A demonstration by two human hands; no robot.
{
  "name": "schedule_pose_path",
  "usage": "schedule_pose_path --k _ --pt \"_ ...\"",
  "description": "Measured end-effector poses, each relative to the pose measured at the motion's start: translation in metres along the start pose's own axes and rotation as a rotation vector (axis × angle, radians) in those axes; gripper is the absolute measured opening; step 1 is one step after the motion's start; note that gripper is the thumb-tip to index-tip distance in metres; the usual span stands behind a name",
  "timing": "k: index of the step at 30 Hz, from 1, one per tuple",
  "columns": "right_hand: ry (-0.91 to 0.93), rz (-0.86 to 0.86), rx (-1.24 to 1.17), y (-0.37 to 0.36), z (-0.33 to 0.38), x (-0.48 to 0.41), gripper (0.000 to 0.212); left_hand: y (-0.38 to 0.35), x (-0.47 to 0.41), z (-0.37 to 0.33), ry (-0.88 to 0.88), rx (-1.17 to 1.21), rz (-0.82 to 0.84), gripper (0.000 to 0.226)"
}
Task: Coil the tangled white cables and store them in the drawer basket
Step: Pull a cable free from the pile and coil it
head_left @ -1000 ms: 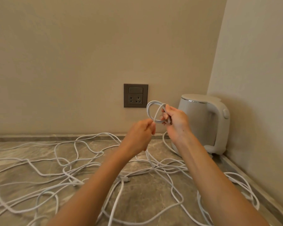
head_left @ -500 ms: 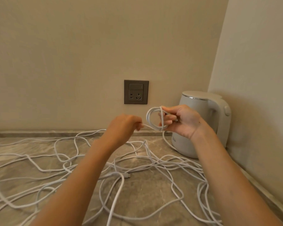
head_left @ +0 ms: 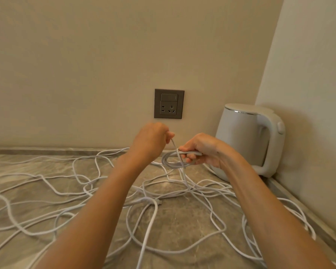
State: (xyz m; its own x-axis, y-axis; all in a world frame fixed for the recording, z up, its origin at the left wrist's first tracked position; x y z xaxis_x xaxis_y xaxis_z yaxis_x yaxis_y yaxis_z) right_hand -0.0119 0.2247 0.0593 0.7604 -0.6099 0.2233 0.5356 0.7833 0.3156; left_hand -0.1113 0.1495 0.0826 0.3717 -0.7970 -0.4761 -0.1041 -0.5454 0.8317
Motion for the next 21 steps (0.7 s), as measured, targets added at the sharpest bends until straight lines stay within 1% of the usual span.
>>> schedule_pose_path --k 3,6,8,9,10,11,13,15,17,21 --pt "0.071 -0.109 -0.025 0.000 0.004 -0.002 0.034 0.010 0.001 -0.005 -0.019 -0.002 -0.082 0.032" --pt "0.184 -0.243 -0.102 0.004 0.009 -0.005 0.035 0.021 0.004 -0.010 -0.061 0.084 -0.176 0.036" --pt "0.241 -0.366 -0.156 0.011 0.009 -0.008 0.034 0.024 0.007 -0.018 -0.108 0.143 -0.170 0.035" --pt "0.255 -0.416 -0.243 0.015 0.005 -0.010 0.033 0.023 0.009 -0.022 -0.125 0.183 -0.145 0.034" --pt "0.252 -0.432 -0.377 0.019 0.000 -0.011 0.032 0.020 0.010 -0.025 -0.136 0.227 -0.107 0.033" --pt "0.234 -0.408 -0.534 0.022 -0.004 -0.012 0.031 0.016 0.010 -0.027 -0.141 0.264 -0.055 0.033" --pt "0.186 -0.293 -0.832 0.024 -0.008 -0.012 0.029 0.006 0.011 -0.027 -0.129 0.332 0.062 0.031" --pt "0.168 -0.187 -1.029 0.025 -0.004 -0.011 0.027 -0.002 0.011 -0.024 -0.100 0.432 0.160 0.032" --pt "0.164 -0.103 -1.123 0.024 0.000 -0.010 0.027 -0.005 0.010 -0.020 -0.091 0.466 0.196 0.033" --pt "0.161 0.017 -1.175 0.018 0.000 -0.009 0.027 -0.006 0.010 -0.014 -0.145 0.318 0.221 0.029"
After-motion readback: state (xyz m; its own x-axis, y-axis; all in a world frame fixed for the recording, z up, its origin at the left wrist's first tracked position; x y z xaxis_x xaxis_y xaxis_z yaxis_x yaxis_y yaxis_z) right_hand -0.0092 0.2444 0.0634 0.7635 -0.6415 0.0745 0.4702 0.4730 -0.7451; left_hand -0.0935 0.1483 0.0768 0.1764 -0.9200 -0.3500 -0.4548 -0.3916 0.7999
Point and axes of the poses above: each hand's wrist, its own x-axis away from the middle knuckle, its own y-axis out of the back of the hand, z = x × y, the point moved 4 cm from there along -x, towards the middle knuckle, and after that the axes turned 3 degrees about -x, right-handed, at the moved point
